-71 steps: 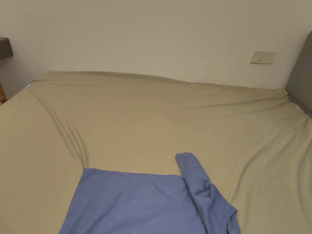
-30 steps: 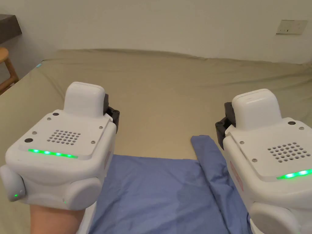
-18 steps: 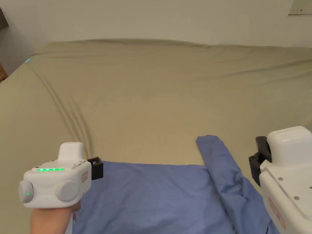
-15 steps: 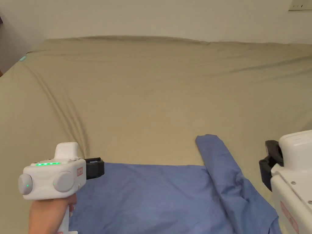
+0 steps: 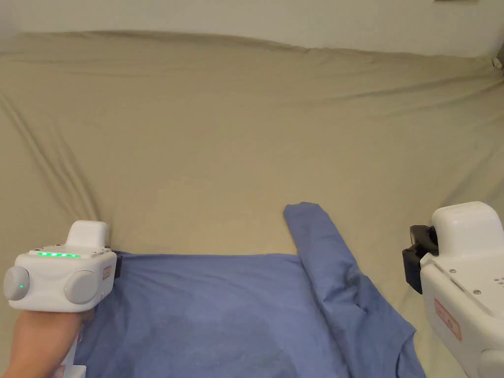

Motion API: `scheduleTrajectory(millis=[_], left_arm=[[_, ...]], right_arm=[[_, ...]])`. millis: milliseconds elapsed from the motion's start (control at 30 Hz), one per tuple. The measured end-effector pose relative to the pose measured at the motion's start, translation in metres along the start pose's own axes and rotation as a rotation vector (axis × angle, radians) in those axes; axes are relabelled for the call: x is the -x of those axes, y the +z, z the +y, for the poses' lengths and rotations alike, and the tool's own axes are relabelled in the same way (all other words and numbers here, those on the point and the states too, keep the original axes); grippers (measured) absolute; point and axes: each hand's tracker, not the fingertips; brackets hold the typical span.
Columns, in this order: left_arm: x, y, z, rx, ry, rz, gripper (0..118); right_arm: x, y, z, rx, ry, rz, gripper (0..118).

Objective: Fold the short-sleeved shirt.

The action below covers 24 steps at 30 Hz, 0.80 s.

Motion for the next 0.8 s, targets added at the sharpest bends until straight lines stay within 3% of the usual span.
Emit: scheduleTrajectory(millis=[200, 233, 300, 333, 367, 400, 433, 567, 667, 700, 733, 767, 800], left_arm=[[0.002, 0.071, 0.002, -0.138, 0.000, -0.004, 0], [0.001, 0.083, 0.001, -0.143, -0.022, -0.002, 0], [-0.003, 0.110, -0.001, -0.176, -0.034, -0.007, 0], [-0.004, 0.120, -0.005, -0.189, -0.047, -0.016, 0], [-0.007, 0.127, -0.008, -0.191, -0.070, -0.007, 0], [-0.004, 0.131, -0.008, -0.199, -0.076, -0.002, 0], [-0.003, 0.136, -0.011, -0.205, -0.071, -0.002, 0], [-0.004, 0.149, -0.019, -0.199, -0.050, -0.007, 0], [-0.005, 0.152, -0.027, -0.188, -0.057, -0.003, 0], [-0.004, 0.152, -0.029, -0.183, -0.057, -0.007, 0], [-0.005, 0.152, -0.032, -0.179, -0.060, -0.005, 0], [-0.004, 0.151, -0.034, -0.174, -0.060, -0.003, 0], [-0.003, 0.150, -0.033, -0.170, -0.058, -0.005, 0]], right_arm=[[-0.001, -0.026, 0.001, 0.058, -0.055, 0.081, 0], [-0.003, -0.036, -0.001, 0.099, -0.073, 0.093, 7], [-0.007, -0.062, -0.007, 0.152, -0.092, 0.137, 51], [-0.006, -0.077, -0.011, 0.205, -0.078, 0.161, 84], [-0.003, -0.092, -0.017, 0.241, -0.063, 0.172, 101], [0.001, -0.104, -0.022, 0.277, -0.041, 0.179, 108], [0.003, -0.122, -0.032, 0.323, -0.015, 0.190, 109], [0.016, -0.176, -0.064, 0.463, 0.016, 0.155, 108], [0.020, -0.198, -0.079, 0.504, 0.020, 0.134, 90], [0.018, -0.199, -0.081, 0.490, -0.039, 0.186, 88], [0.014, -0.195, -0.078, 0.473, -0.068, 0.153, 60], [0.012, -0.192, -0.075, 0.478, -0.078, 0.209, 16], [0.012, -0.190, -0.073, 0.460, -0.082, 0.245, 1]])
